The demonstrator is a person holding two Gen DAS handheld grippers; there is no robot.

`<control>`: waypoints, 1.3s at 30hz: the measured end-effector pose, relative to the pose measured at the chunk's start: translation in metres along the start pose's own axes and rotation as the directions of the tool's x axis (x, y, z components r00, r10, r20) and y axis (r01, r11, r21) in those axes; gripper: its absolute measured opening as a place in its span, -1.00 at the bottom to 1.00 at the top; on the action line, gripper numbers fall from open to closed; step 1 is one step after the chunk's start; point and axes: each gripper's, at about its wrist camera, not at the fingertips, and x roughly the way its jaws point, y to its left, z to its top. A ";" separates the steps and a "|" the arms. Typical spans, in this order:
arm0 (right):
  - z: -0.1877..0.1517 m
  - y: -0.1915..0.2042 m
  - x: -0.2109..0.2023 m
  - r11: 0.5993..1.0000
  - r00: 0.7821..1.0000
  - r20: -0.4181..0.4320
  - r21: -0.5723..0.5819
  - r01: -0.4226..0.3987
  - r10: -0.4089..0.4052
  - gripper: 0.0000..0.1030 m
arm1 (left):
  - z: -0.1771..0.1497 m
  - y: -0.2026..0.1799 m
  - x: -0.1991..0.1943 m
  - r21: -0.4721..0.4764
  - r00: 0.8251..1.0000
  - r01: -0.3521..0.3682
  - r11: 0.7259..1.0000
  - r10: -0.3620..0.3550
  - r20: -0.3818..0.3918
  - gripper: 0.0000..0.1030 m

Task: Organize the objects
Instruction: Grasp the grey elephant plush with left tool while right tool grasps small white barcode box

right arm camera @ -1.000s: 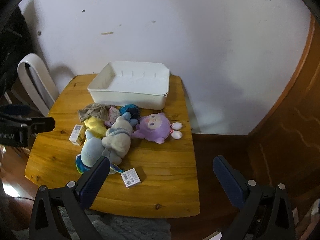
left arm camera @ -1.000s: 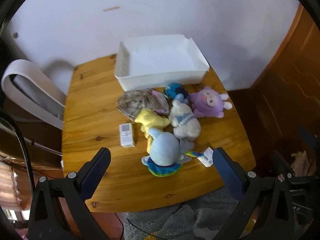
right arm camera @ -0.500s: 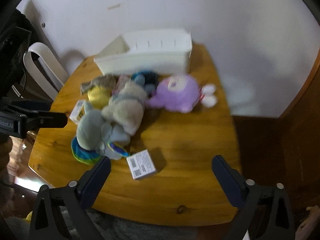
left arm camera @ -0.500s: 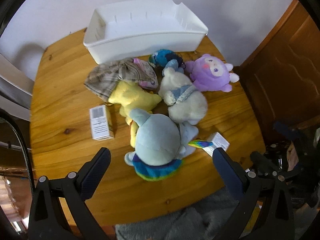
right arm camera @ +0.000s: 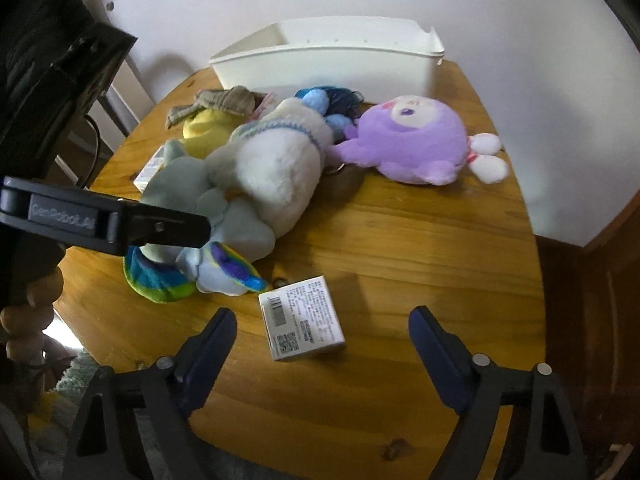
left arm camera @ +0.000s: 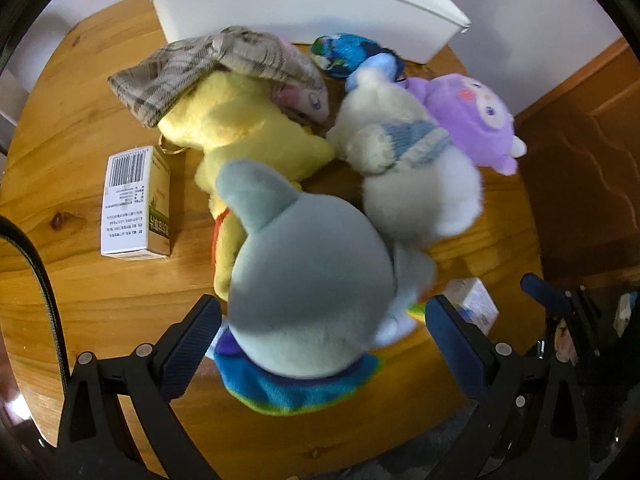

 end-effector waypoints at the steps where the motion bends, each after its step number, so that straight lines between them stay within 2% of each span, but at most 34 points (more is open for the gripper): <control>1: 0.001 0.001 0.005 1.000 1.000 -0.008 -0.006 0.003 -0.003 0.57 | 0.000 -0.001 0.004 0.000 1.000 -0.010 1.000 0.010 0.001 0.98; 6: 0.001 0.003 0.018 0.999 0.999 -0.029 -0.031 0.017 -0.018 0.31 | 0.003 -0.005 0.013 -0.014 1.000 -0.003 1.000 0.003 0.010 0.98; 10: -0.001 0.003 0.023 0.999 0.999 -0.030 -0.041 0.020 -0.022 0.24 | 0.005 -0.011 0.016 -0.020 1.000 0.001 1.000 -0.001 0.020 1.00; 11: -0.002 0.003 0.023 0.999 0.999 -0.029 -0.027 0.029 -0.030 0.20 | 0.005 -0.012 0.016 -0.021 1.000 0.003 1.000 -0.002 0.025 1.00; 12: -0.003 0.003 0.024 0.997 0.998 -0.029 0.039 0.064 -0.063 0.13 | 0.004 -0.013 0.016 -0.025 1.000 0.004 1.000 -0.003 0.030 1.00; 14: -0.004 0.003 0.028 0.998 0.997 -0.042 0.038 0.059 -0.058 0.03 | 0.003 -0.015 0.016 -0.043 0.999 0.010 0.999 -0.008 0.042 1.00; 18: -0.005 0.003 0.025 0.998 0.998 -0.039 0.030 0.058 -0.057 -0.03 | 0.002 -0.019 0.019 -0.058 0.998 0.031 0.998 -0.029 0.047 1.00; 22: -0.005 0.004 0.022 0.998 0.998 -0.032 0.026 0.063 -0.062 -0.18 | 0.002 -0.025 0.021 -0.069 0.998 0.047 0.997 -0.044 0.045 1.00; 26: -0.005 0.005 0.017 0.998 0.998 -0.034 0.020 0.054 -0.053 -0.18 | 0.003 -0.029 0.026 -0.118 0.996 0.080 0.990 -0.076 0.037 1.00; 34: -0.006 0.005 0.008 0.999 0.998 -0.038 0.020 0.046 -0.045 -0.19 | 0.000 -0.052 0.028 -0.097 0.995 0.084 0.992 -0.078 0.062 0.96; 39: -0.006 0.005 0.000 0.999 0.999 -0.033 0.023 0.042 -0.041 -0.19 | -0.006 -0.071 0.024 -0.080 0.994 0.060 0.995 -0.052 0.099 0.82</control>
